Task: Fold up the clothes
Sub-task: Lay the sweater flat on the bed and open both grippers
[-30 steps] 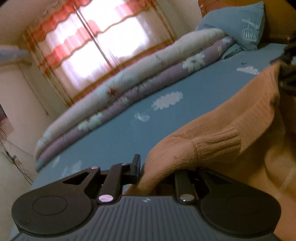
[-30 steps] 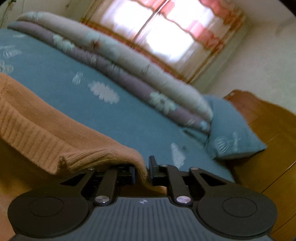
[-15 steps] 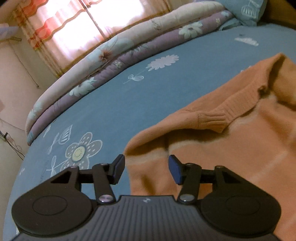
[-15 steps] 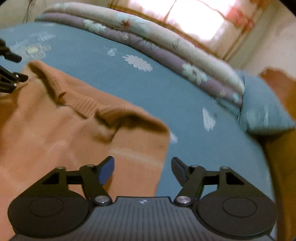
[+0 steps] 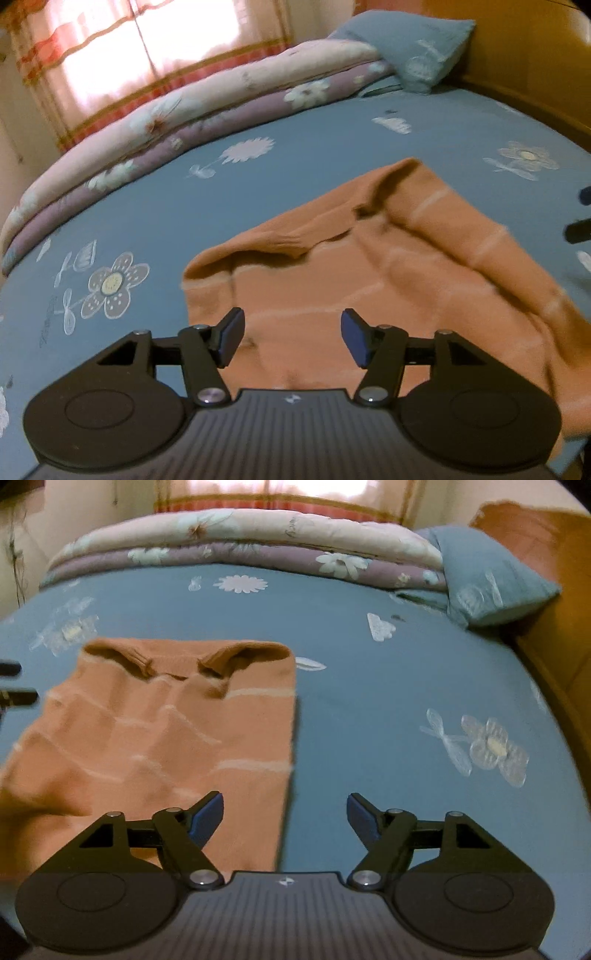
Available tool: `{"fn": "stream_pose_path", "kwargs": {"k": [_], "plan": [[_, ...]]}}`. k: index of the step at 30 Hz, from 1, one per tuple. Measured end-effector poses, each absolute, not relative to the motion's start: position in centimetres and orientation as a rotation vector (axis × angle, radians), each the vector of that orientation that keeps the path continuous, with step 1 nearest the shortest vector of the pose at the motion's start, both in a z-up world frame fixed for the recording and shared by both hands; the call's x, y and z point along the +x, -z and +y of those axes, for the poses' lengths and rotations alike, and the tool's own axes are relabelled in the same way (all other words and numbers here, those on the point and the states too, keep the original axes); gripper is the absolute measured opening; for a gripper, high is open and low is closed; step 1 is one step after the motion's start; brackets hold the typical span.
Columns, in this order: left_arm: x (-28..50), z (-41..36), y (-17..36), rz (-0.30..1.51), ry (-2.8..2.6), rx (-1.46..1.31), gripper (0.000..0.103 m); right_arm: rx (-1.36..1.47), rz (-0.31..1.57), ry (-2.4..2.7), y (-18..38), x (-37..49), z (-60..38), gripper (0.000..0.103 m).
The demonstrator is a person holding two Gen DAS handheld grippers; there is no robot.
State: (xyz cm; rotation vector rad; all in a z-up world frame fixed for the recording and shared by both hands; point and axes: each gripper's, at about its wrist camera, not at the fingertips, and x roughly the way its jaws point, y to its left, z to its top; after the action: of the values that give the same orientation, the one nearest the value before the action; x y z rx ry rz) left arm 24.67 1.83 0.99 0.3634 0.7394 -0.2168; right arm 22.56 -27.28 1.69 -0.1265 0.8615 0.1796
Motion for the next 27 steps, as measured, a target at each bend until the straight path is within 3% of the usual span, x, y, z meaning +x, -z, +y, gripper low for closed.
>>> {"fn": "stream_pose_path", "kwargs": {"k": [13,22,27], "plan": [[16.6,2.7,0.4,0.787,0.227,0.224,0.061,-0.059,0.837,-0.266,-1.1,12.9,-25.7,0.085],[11.9,4.7,3.7,0.846,0.218,0.095,0.062,0.154,0.858,-0.144,2.8,8.5,-26.9,0.085],[10.1,4.9,3.6,0.818,0.220,0.048,0.070,0.391,0.863,-0.111,5.3,6.2,-29.4,0.084]]}}
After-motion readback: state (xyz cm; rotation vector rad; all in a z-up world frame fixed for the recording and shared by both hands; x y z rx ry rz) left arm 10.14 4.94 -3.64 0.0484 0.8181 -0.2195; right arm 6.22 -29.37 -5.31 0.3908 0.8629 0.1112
